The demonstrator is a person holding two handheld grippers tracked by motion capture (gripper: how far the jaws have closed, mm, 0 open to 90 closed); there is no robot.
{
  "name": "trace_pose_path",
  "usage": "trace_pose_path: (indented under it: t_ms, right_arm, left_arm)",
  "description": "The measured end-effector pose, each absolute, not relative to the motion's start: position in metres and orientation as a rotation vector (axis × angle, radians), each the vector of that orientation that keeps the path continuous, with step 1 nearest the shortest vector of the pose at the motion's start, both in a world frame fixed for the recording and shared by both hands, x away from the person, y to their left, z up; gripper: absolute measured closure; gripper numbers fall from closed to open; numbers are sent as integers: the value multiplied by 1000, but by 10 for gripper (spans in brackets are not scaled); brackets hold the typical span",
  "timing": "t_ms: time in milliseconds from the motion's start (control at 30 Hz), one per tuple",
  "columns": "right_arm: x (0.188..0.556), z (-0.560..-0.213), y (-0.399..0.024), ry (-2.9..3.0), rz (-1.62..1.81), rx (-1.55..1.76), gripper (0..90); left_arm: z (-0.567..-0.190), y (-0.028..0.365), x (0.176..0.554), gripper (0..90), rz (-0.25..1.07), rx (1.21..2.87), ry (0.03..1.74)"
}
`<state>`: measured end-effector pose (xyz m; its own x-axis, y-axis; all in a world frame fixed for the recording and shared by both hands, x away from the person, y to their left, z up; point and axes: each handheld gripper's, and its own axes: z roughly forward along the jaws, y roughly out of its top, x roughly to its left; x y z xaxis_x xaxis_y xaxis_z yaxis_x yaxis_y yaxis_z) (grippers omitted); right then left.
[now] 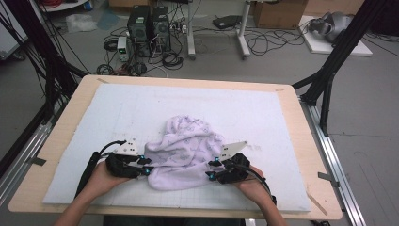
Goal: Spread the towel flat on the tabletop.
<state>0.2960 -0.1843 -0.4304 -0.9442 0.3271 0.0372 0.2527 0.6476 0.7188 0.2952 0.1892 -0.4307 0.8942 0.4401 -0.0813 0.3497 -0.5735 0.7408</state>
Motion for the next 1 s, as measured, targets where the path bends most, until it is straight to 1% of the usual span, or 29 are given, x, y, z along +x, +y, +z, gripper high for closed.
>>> trace_pose_path:
  t_ms: [33, 67, 100, 133, 167, 200, 233, 267, 333, 433, 533, 700, 733, 767, 867, 900, 933, 967, 1000]
  right_arm:
    - [296, -430, -184, 2764, 1183, 488, 591]
    - [296, -436, -184, 2759, 1195, 512, 622]
    - [296, -436, -184, 2759, 1195, 512, 622]
    - [297, -437, -184, 2757, 1199, 531, 668]
    - [297, -437, -184, 2757, 1199, 531, 668]
    - [298, -437, -185, 2756, 1185, 530, 739]
    - [298, -437, -185, 2756, 1185, 530, 739]
    - [298, -436, -186, 2756, 1183, 518, 789]
    - [297, -434, -188, 2757, 1207, 507, 805]
    - [295, -429, -192, 2750, 1246, 508, 807]
    - [286, -413, -201, 2715, 1302, 486, 808]
    - [274, -404, -207, 2701, 1352, 466, 808]
    - [265, -401, -210, 2702, 1349, 452, 808]
    - [265, -401, -210, 2702, 1349, 452, 808]
    - [249, -399, -216, 2734, 1364, 426, 807]
    - [249, -399, -216, 2734, 1364, 426, 807]
    - [244, -398, -219, 2763, 1407, 407, 787]
    - [244, -398, -219, 2763, 1407, 407, 787]
    - [242, -393, -222, 2728, 1423, 423, 720]
  left_arm:
    - [-431, 189, 295, 714, 141, 2235, 563]
    - [-432, 189, 294, 750, 137, 2234, 561]
    - [-432, 189, 294, 777, 137, 2234, 561]
    - [-432, 188, 294, 790, 142, 2238, 559]
    - [-432, 188, 294, 798, 142, 2238, 559]
    - [-432, 187, 293, 804, 143, 2232, 567]
    - [-431, 187, 293, 804, 153, 2245, 557]
    - [-429, 187, 290, 814, 158, 2242, 560]
    - [-425, 188, 286, 819, 172, 2235, 554]
    - [-420, 191, 282, 821, 183, 2233, 555]
    - [-407, 195, 264, 824, 217, 2224, 551]
    - [-399, 199, 246, 825, 217, 2221, 538]
    - [-395, 202, 237, 824, 222, 2216, 523]
    - [-395, 202, 237, 825, 222, 2216, 523]
    - [-392, 206, 226, 814, 204, 2190, 504]
    - [-392, 206, 226, 790, 204, 2190, 504]
    - [-391, 206, 224, 743, 202, 2188, 493]
    - [-391, 206, 224, 698, 202, 2188, 493]
    - [-390, 205, 226, 657, 207, 2179, 495]
